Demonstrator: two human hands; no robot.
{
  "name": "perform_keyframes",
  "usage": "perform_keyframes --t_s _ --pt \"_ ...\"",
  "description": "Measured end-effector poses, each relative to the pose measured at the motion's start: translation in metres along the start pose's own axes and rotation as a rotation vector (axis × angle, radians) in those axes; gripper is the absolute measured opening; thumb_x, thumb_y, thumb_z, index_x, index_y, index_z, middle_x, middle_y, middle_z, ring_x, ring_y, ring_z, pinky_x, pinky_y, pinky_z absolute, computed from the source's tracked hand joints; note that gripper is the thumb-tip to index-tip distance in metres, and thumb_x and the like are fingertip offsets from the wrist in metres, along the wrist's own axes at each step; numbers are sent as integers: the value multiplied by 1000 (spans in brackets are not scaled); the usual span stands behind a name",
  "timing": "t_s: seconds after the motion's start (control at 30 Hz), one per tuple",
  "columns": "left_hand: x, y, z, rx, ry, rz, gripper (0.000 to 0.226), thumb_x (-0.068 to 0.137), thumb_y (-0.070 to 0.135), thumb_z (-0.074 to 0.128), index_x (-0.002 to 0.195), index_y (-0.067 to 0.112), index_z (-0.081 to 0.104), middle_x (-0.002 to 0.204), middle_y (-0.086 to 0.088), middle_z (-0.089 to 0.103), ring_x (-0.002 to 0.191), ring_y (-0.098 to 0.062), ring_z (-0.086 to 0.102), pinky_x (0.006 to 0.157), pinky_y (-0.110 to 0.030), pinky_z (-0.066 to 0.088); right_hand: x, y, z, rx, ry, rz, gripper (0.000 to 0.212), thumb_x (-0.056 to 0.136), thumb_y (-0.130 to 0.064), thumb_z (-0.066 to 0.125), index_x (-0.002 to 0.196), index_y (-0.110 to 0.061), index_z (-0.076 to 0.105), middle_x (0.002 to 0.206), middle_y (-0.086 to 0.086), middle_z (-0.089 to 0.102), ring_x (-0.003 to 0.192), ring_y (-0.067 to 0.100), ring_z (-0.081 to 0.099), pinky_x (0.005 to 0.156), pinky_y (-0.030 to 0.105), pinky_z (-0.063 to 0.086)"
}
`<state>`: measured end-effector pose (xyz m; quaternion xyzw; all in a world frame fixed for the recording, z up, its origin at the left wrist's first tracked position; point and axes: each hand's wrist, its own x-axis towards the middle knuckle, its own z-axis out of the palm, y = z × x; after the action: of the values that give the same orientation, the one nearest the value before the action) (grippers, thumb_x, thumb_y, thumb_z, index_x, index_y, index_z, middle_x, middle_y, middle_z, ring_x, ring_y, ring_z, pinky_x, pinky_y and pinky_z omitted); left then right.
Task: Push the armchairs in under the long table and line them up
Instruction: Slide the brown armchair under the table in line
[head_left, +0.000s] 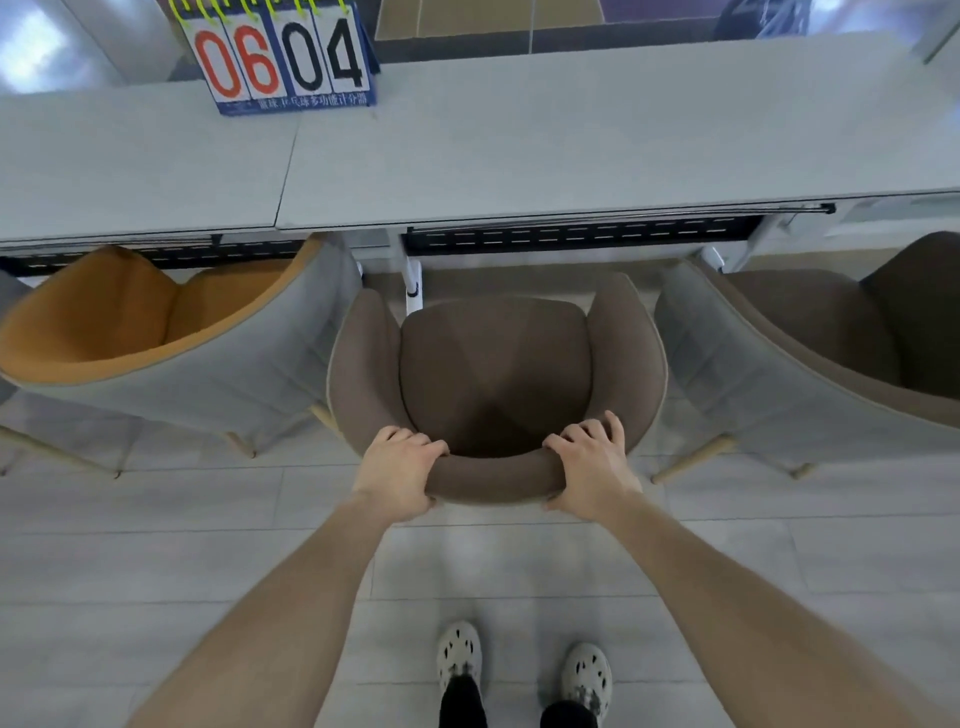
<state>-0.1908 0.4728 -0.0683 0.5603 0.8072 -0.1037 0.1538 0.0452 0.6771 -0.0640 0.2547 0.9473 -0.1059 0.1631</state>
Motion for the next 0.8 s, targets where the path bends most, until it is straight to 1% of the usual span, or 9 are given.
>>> perform_keyframes --t_s 0.07,0.2,0.27,0.37,0.53,0.67,0.8 --pt "-2 -1 -1 21 -8 21 65 70 71 77 126 42 61 115 12 70 113 -20 61 112 -39 37 0 -3 -3 -5 -36 13 86 68 -76 77 142 -38 57 134 -2 59 136 31 45 129 64 4" --pt "-9 -1 -9 53 -28 38 59 77 64 72 128 38 59 116 9 70 114 -23 59 108 -42 39 -1 -9 -9 -9 -78 33 87 69 -79 75 144 -41 54 137 -2 58 137 32 44 128 64 3" --pt "-15 -7 -7 56 -42 35 57 79 58 71 131 37 58 119 8 70 116 -24 59 110 -43 39 -3 -18 -7 -1 -77 33 87 69 -80 75 144 -42 54 136 -3 58 138 32 44 129 64 2" --pt "-23 -23 -2 63 -54 24 61 80 53 74 137 38 56 122 9 69 119 -23 58 114 -43 38 -3 -36 -4 15 -79 24 84 71 -79 76 144 -44 53 136 -3 57 139 31 42 129 64 2" --pt "-20 -41 -3 47 -42 20 60 78 55 79 131 39 58 118 10 67 116 -21 56 113 -40 35 7 -51 -7 36 -55 40 82 73 -77 77 144 -43 54 137 -4 57 140 30 42 129 64 2" --pt "-17 -45 -5 47 -47 34 59 78 49 79 133 39 58 121 11 66 118 -21 56 115 -42 33 9 -53 -6 53 -22 49 79 71 -77 78 139 -43 58 133 -6 60 137 28 46 130 62 3" --pt "-18 -42 -7 42 -56 32 58 80 44 77 134 40 57 123 12 66 120 -21 55 116 -42 31 6 -53 -7 50 -1 60 81 70 -80 77 139 -41 60 130 -7 62 134 26 49 131 59 5"
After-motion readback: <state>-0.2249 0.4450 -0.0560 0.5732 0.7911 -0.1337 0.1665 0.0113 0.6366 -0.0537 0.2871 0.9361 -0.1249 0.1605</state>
